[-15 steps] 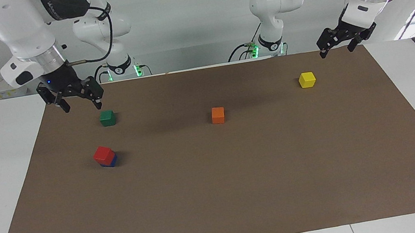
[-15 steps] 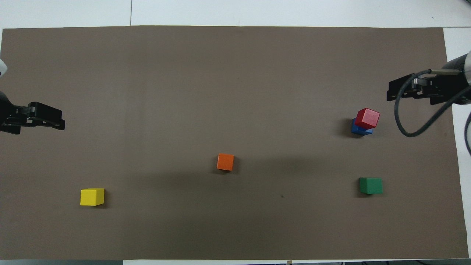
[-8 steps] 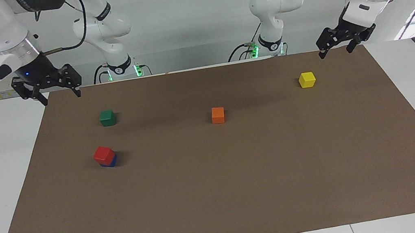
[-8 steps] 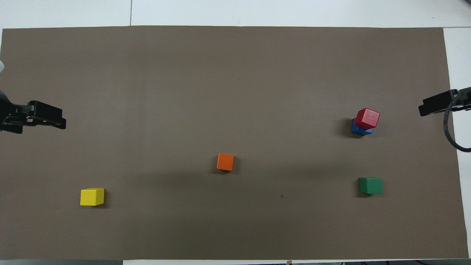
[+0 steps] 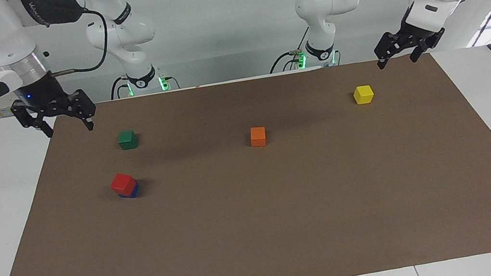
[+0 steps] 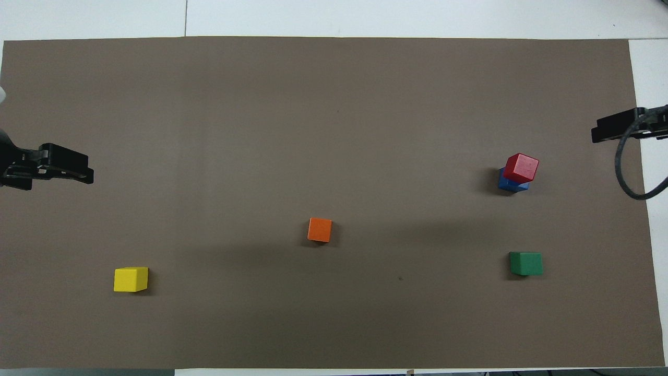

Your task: Transfer red block to right arm and stack on blue block

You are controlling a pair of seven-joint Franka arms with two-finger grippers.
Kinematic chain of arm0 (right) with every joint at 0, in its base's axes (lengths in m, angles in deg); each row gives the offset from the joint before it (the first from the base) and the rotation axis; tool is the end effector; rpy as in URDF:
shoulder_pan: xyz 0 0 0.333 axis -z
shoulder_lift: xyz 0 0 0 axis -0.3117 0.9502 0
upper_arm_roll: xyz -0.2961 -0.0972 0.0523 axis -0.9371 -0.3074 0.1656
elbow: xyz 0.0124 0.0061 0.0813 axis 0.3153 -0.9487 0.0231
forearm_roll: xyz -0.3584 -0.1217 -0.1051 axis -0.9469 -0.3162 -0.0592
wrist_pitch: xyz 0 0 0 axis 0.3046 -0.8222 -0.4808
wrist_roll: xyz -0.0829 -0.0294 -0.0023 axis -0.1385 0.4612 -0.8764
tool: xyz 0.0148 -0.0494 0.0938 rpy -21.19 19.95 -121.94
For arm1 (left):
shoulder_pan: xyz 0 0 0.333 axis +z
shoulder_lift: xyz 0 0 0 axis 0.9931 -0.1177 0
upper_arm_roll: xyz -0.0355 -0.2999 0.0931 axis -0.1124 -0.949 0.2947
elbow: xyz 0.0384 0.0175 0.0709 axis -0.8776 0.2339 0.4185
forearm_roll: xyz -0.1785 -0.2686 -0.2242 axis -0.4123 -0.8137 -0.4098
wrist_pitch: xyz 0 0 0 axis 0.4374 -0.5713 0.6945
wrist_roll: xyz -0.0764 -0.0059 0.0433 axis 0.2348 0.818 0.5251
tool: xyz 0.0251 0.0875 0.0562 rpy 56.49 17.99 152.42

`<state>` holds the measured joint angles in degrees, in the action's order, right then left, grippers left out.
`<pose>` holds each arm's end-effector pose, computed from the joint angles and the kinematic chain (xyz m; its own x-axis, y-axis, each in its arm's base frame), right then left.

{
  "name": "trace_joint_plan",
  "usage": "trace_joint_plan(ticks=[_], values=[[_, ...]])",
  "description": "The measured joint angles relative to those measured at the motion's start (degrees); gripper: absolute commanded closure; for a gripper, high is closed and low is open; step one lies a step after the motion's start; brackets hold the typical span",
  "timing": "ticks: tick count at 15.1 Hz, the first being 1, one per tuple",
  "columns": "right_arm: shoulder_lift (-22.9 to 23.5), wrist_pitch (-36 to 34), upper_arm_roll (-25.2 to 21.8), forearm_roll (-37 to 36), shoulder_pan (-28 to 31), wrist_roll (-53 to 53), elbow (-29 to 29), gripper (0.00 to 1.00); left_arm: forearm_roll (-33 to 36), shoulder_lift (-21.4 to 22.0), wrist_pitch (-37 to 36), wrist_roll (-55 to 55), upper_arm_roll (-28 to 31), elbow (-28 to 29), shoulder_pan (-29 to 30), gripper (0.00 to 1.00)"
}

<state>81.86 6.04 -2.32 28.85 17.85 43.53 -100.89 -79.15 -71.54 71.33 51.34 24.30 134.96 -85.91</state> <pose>0.5694 -0.0088 0.6340 0.9967 0.0175 0.0788 0.0156 -0.9996 0.0247 0.5335 -0.0453 0.6341 0.9967 0.0117 -0.0800 0.0142 -0.9994 0.0315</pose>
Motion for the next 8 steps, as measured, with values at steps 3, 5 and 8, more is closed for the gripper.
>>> trace_joint_plan(ticks=[3, 5, 8], values=[[-1.5, 0.1, -2.0, -0.2, -3.0, -0.3, -1.8, 0.00, 0.0, 0.0, 0.0, 0.0, 0.0, 0.0, 0.0, 0.00], [-2.4, 0.1, -2.2, -0.2, -3.2, -0.3, -2.8, 0.00, 0.0, 0.0, 0.0, 0.0, 0.0, 0.0, 0.0, 0.00], [-2.8, 0.1, -2.6, -0.2, -3.1, -0.3, -3.3, 0.00, 0.0, 0.0, 0.0, 0.0, 0.0, 0.0, 0.0, 0.00]])
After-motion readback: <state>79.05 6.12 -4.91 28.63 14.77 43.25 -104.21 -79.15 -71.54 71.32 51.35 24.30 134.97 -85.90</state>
